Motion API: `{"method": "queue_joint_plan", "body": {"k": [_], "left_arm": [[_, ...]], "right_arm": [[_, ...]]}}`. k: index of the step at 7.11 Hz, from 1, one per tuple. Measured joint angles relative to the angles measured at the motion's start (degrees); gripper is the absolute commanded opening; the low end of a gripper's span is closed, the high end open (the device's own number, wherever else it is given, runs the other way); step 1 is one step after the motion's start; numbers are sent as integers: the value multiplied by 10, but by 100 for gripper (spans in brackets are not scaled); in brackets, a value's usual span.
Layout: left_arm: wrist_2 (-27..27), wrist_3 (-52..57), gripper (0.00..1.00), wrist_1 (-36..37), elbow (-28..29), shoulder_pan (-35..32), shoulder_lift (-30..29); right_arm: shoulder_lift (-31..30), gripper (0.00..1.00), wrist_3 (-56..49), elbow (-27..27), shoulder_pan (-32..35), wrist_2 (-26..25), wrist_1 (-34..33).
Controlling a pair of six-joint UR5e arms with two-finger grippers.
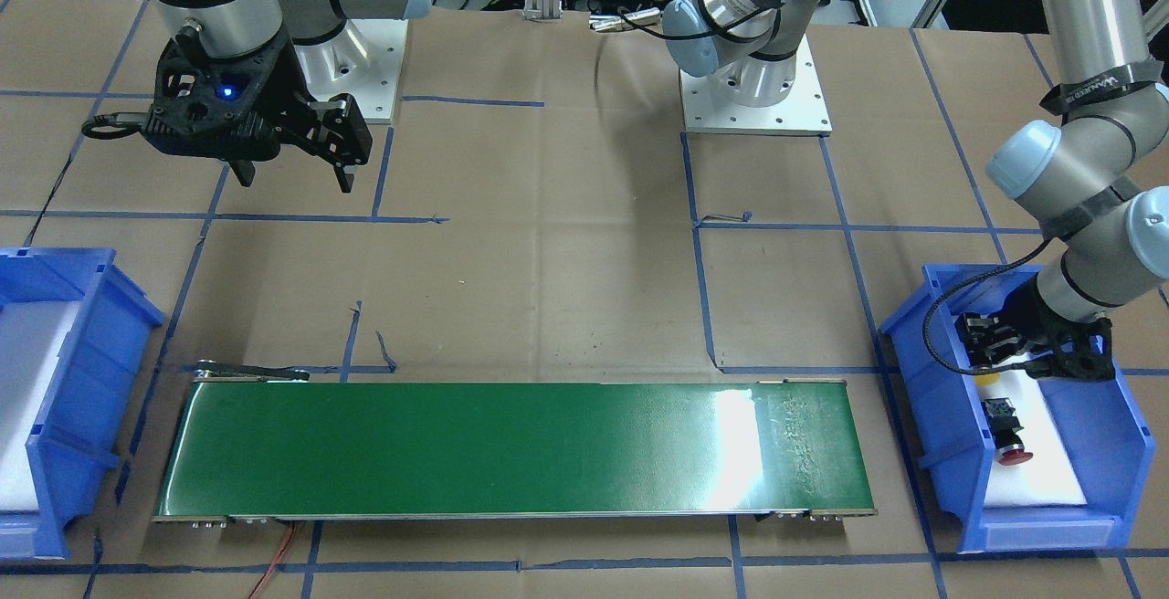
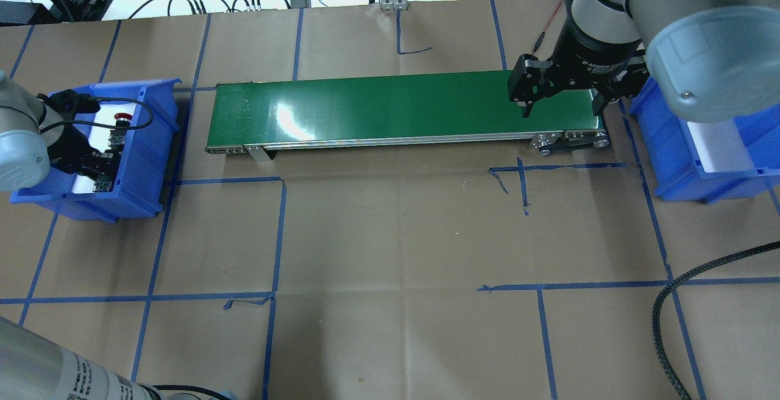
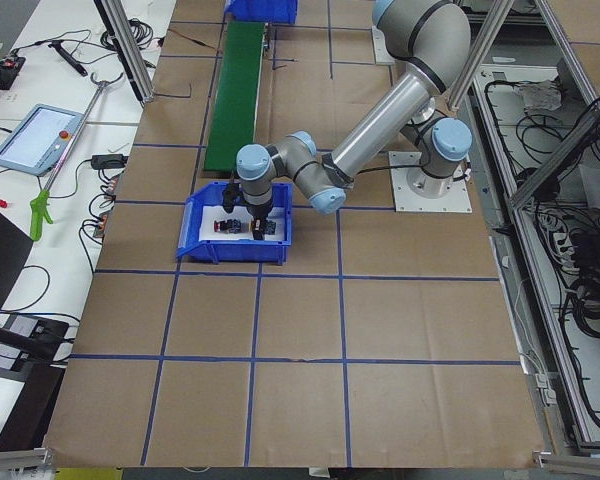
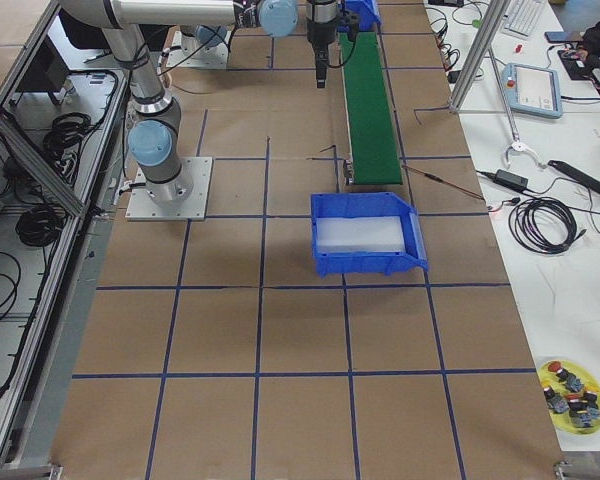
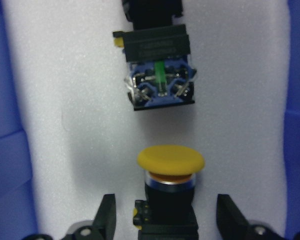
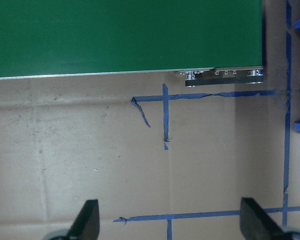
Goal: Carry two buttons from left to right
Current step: 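Lower the left gripper and grasp the yellow-capped button, then lift the yellow button and carry it onto the green conveyor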
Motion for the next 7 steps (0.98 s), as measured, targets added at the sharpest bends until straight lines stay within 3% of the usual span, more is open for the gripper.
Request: {"method": "queue_joint_plan", "body": {"k": [1, 5, 7], "left_arm": [[-1, -5, 0, -3, 1, 1, 0], [0, -15, 0, -47, 23, 2, 28], [4, -21, 0, -171, 85, 1, 79]], "right_arm": [[0, 100, 0, 0, 0, 0, 0], [0, 100, 0, 0, 0, 0, 1], [0, 100, 0, 0, 1, 0, 2]]}}
